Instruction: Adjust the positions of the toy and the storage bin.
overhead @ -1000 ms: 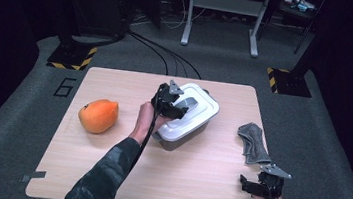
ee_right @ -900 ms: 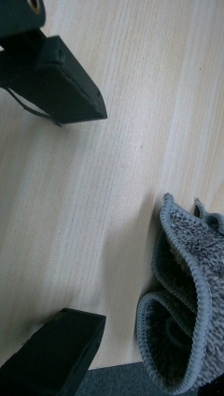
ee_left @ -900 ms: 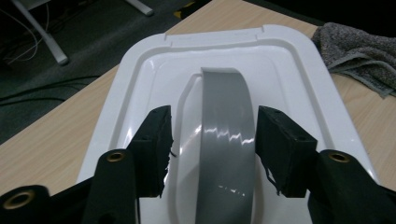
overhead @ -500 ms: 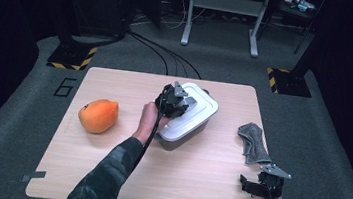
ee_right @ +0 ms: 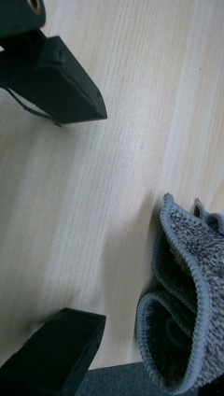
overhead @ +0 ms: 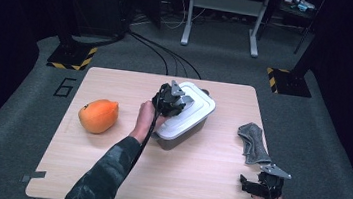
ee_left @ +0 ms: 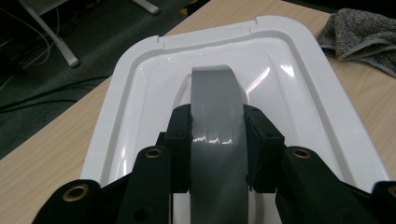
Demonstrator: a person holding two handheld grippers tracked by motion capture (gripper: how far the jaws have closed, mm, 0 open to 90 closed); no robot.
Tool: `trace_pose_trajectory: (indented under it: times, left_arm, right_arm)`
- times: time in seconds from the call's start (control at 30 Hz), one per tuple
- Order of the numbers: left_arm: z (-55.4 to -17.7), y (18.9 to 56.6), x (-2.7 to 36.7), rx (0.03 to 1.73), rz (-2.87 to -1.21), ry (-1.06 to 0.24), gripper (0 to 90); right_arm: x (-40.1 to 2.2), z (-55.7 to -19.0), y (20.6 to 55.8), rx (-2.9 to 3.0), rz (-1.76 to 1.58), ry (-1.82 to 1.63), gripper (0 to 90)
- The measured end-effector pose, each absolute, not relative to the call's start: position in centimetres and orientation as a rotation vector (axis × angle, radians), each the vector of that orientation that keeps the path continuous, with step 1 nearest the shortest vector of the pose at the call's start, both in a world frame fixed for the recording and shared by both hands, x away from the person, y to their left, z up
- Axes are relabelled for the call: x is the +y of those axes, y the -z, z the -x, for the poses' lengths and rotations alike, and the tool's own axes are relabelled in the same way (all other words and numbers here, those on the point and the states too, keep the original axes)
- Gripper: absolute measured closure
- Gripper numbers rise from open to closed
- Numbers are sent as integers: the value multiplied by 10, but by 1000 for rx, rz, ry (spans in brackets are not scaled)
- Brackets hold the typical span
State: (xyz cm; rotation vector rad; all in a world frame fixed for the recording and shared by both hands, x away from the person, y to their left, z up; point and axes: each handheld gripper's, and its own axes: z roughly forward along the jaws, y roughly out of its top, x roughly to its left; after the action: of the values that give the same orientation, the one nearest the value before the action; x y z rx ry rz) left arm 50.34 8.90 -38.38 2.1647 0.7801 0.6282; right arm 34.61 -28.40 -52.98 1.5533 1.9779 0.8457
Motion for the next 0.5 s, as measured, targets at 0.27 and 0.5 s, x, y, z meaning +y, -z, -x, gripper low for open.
trace_pose_trajectory:
  times: [0.27, 0.5]
  left_arm:
    - [-504, 385, 98, 823, -2161, -676, 666]
    - [-507, 385, 110, 862, -2161, -705, 666]
  right_arm:
    - [-284, -346, 530, 1979, -1553, -846, 27]
    - [-284, -346, 530, 1978, -1553, -845, 27]
